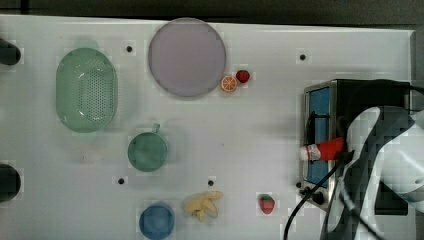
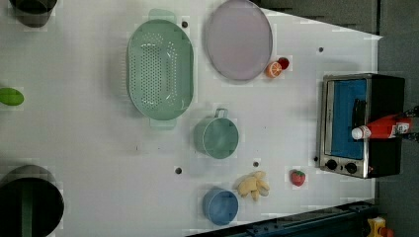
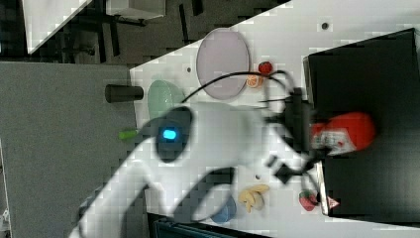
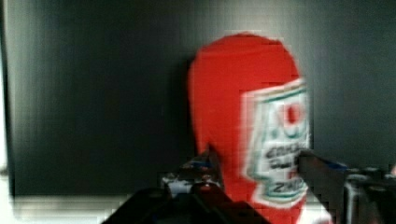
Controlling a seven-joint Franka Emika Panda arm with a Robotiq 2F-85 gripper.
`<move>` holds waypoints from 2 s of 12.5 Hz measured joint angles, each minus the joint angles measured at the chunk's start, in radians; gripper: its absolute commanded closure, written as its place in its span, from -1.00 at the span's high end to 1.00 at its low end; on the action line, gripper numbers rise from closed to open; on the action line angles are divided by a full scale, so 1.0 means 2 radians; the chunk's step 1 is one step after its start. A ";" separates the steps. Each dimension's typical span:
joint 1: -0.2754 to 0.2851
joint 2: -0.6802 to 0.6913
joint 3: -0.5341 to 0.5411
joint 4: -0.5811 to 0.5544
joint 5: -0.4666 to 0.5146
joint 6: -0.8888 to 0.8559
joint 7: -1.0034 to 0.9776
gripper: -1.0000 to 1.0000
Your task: Pick Ketchup from oven and place it on table.
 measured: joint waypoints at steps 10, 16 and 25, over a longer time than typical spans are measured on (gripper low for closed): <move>0.097 -0.083 0.197 0.029 0.020 -0.038 0.000 0.20; 0.145 -0.072 0.225 -0.157 -0.005 0.091 0.000 0.20; 0.115 0.050 0.184 -0.216 0.004 0.268 0.000 0.59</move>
